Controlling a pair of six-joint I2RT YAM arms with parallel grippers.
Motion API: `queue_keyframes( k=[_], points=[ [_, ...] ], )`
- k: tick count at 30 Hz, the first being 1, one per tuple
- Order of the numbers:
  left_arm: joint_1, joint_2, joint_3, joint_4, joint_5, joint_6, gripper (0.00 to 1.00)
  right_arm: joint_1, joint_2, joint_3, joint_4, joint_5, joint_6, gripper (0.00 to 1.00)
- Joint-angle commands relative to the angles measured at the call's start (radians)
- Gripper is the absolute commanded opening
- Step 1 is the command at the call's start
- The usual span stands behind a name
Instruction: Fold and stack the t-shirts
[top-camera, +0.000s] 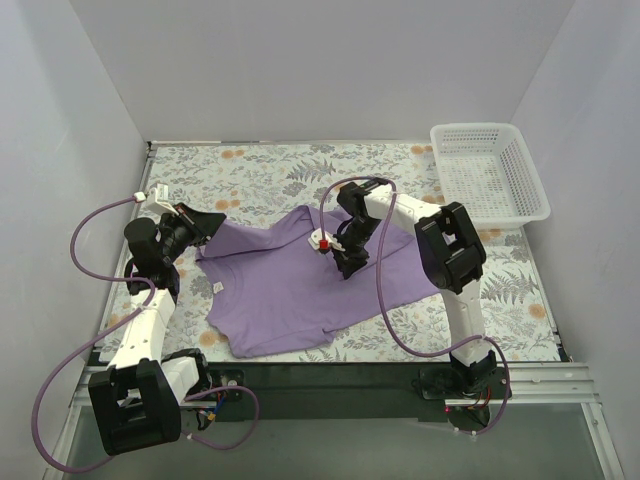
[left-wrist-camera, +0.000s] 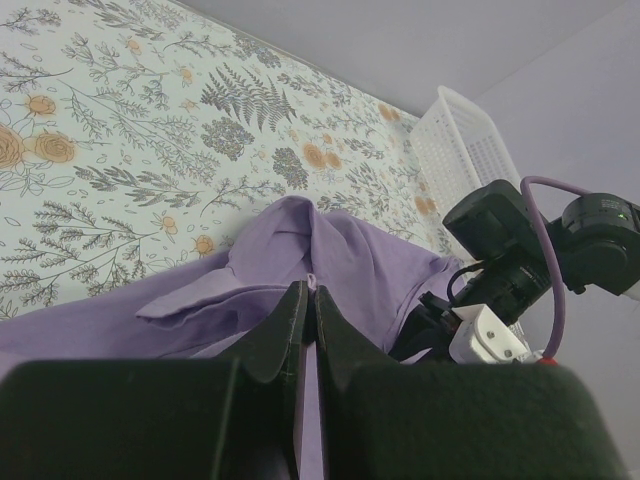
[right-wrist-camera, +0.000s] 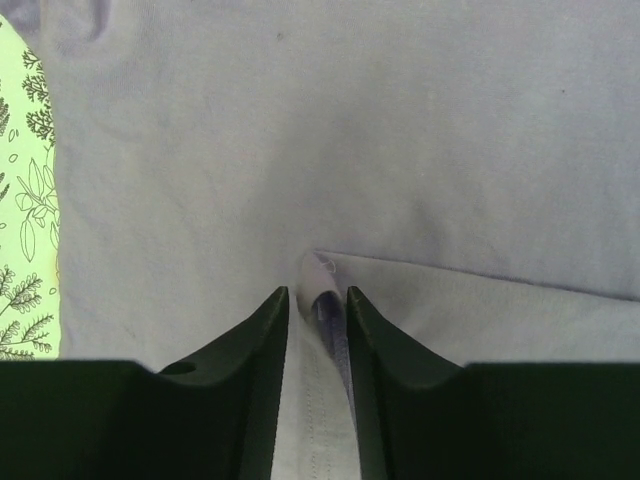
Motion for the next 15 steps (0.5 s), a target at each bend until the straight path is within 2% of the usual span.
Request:
queue_keyframes(
  k=[1, 3, 5, 6, 7, 12, 15],
  points=[
    [0.004, -0.011, -0.007, 0.008, 0.013, 0.011, 0.0, 0.0, -0.022, 0.023, -0.025, -0.004, 0.009, 0.34],
    [0.005, -0.011, -0.006, 0.008, 0.013, 0.011, 0.0, 0.0, -0.015, 0.031, -0.025, -0.006, 0.014, 0.3],
    [0.004, -0.009, -0.006, 0.008, 0.013, 0.009, 0.0, 0.0, -0.01, 0.035, -0.025, -0.007, 0.023, 0.18],
    [0.004, -0.009, -0.006, 0.008, 0.013, 0.009, 0.0, 0.0, -0.011, 0.038, -0.025, -0.006, 0.029, 0.05],
    [0.004, -0.009, -0.007, 0.008, 0.012, 0.011, 0.0, 0.0, -0.013, 0.041, -0.027, -0.004, 0.034, 0.01],
    [0.004, -0.008, -0.001, 0.014, 0.015, 0.015, 0.0, -0.003, -0.094, 0.041, -0.027, 0.011, 0.072, 0.01],
    [0.004, 0.002, 0.037, 0.013, 0.015, 0.015, 0.0, -0.011, -0.174, 0.089, -0.025, 0.074, 0.179, 0.01]
  ],
)
